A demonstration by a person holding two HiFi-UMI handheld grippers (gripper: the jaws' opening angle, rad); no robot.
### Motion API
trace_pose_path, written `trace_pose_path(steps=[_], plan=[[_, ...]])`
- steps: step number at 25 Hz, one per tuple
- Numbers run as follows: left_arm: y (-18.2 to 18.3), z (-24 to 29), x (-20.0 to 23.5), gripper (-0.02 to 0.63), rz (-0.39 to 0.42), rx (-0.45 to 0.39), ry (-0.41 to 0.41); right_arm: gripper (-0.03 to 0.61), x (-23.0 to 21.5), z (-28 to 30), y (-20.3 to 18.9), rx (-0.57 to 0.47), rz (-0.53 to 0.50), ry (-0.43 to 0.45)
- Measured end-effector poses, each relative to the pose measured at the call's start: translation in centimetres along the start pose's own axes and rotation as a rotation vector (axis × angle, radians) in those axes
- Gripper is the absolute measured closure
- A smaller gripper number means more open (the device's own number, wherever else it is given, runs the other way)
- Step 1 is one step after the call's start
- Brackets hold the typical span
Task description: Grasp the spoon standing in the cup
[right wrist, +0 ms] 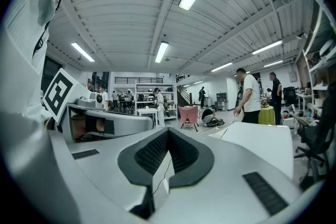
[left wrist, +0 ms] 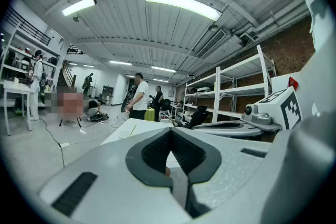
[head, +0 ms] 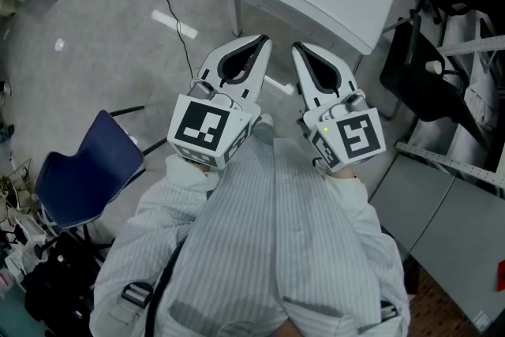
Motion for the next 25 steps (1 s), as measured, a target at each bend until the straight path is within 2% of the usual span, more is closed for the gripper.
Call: trace_pose_path(steps=[12, 19, 25], plan=[[-0.2, 1.9, 0.0, 0.607, -0.025, -0.004, 0.027, 0.569, -2.4, -0.1, -0.3, -0.01, 0.024, 0.016], [0.2, 2.5, -0.1, 0.607, -0.014, -0.018, 0.097, 0.569, -4.2, -0.6, -0.2, -0.023, 0.019, 0.056], [0.1, 2.7, 1.5, 0.607, -0.023, -0.024, 0.154, 0.569, -5.2, 0.5, -0.7, -0.022, 0.023, 0.08]])
Point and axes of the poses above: the fingertips, and each gripper's own axes: z forward along the fingers, x to its left, y out of its top, the point moved 5 cm from there along -z, backward along the fingers, and after that the axes turned 2 degrees about y, right-handed, at the moved point
